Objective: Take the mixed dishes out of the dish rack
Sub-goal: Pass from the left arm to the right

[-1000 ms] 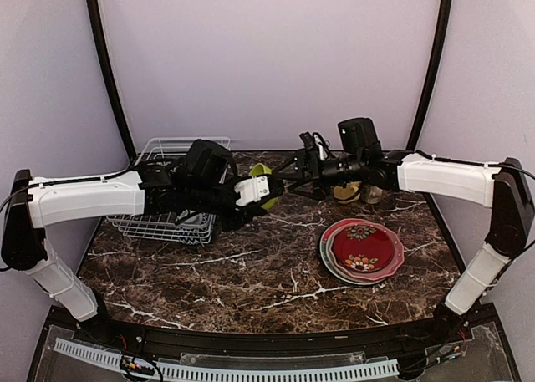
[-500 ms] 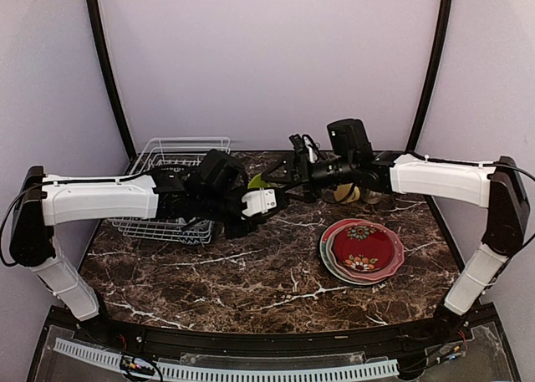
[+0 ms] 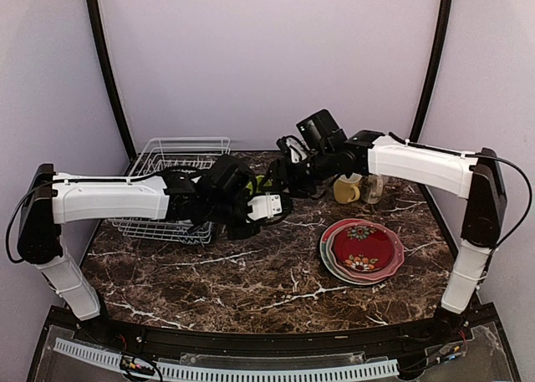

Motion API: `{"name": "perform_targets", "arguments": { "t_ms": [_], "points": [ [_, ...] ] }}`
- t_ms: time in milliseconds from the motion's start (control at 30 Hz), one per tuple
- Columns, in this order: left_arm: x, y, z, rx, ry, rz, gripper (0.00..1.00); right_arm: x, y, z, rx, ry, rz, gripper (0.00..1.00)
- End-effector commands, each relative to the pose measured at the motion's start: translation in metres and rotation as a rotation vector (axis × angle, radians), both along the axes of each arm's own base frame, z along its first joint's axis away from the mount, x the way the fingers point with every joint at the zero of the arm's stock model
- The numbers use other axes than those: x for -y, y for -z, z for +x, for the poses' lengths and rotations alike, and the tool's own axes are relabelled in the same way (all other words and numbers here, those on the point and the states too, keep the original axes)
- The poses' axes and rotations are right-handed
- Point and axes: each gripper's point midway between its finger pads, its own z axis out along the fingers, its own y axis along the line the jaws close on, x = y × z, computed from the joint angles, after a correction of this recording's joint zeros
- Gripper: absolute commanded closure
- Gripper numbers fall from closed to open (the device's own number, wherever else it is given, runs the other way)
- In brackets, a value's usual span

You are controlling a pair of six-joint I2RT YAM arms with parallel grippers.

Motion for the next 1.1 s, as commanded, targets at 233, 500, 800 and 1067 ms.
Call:
{"name": "perform_targets", "arguments": {
  "t_ms": [233, 500, 800, 1067],
  "points": [
    [0.001, 0.025, -0.002, 0.083, 0.012, 0.19, 0.99, 0.038, 0.054, 0.013, 0.08, 0.08, -0.517, 0.55],
    [0.005, 0.032, -0.003, 0.078, 0.002, 0.219, 0.99, 0.042, 0.067, 0.014, 0.09, 0.068, -0.596, 0.9],
    [0.005, 0.011, -0.003, 0.08, -0.038, 0.159, 0.4, 0.046, 0.057, 0.038, 0.116, 0.144, -0.469, 1.0],
    [0.002, -0.037, -0.012, 0.058, -0.041, -0.029, 0.05, 0.088, 0.064, 0.086, 0.123, 0.247, -0.388, 1.0]
  ]
}}
